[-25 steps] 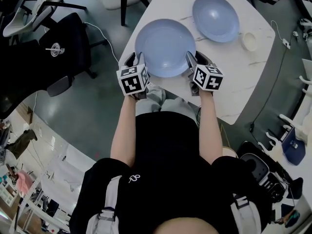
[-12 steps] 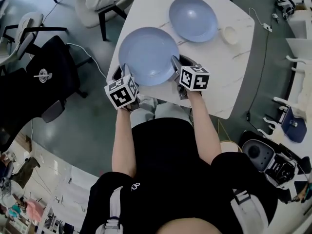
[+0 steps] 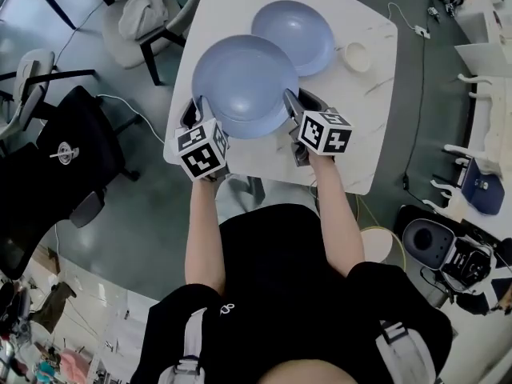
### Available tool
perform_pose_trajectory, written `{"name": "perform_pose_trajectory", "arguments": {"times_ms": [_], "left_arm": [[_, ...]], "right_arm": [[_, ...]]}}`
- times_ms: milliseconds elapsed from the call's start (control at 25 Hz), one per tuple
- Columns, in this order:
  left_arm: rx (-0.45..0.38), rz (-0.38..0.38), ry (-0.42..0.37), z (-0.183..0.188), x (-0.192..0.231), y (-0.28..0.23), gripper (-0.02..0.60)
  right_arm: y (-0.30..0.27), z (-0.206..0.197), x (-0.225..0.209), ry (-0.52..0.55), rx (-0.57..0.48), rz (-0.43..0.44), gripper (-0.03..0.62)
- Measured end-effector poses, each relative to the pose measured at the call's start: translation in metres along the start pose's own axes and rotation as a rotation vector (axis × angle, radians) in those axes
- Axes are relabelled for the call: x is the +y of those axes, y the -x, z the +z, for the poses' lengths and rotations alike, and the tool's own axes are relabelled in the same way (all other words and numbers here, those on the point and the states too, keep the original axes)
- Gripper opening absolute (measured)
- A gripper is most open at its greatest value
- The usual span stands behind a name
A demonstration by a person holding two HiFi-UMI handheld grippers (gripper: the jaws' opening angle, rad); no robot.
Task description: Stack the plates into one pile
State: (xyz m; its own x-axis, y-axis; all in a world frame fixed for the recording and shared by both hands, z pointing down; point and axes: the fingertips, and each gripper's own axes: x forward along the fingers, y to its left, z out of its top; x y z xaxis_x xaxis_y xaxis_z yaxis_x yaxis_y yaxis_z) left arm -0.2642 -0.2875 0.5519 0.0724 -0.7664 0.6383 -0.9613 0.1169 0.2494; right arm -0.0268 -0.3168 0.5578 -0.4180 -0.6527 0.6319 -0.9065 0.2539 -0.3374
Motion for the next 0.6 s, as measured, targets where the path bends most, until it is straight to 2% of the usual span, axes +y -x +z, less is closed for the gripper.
{"name": "perform_pose_trajectory", "arguments": {"times_ms": [160,400,600], "left_arm": [[0.005,-0.045,-0.063,0.013,-0.041,-0.026,0.083],[0.032,-0.098,-0.102,0.026,-0.098,-0.065,0.090],[0.044,-0.104,-0.132,0.043,-0.128,-0.097,0.092]], "right_arm": [[0.006,0.020,-0.039,-0.022,-0.028,-0.046,0.109],[0.007,0.051,-0.095,-0.054,-0.049,-0.080,0.107],[-0.009,0.072,-0.130,-0.064,-0.038,-0.085,0.110]]}}
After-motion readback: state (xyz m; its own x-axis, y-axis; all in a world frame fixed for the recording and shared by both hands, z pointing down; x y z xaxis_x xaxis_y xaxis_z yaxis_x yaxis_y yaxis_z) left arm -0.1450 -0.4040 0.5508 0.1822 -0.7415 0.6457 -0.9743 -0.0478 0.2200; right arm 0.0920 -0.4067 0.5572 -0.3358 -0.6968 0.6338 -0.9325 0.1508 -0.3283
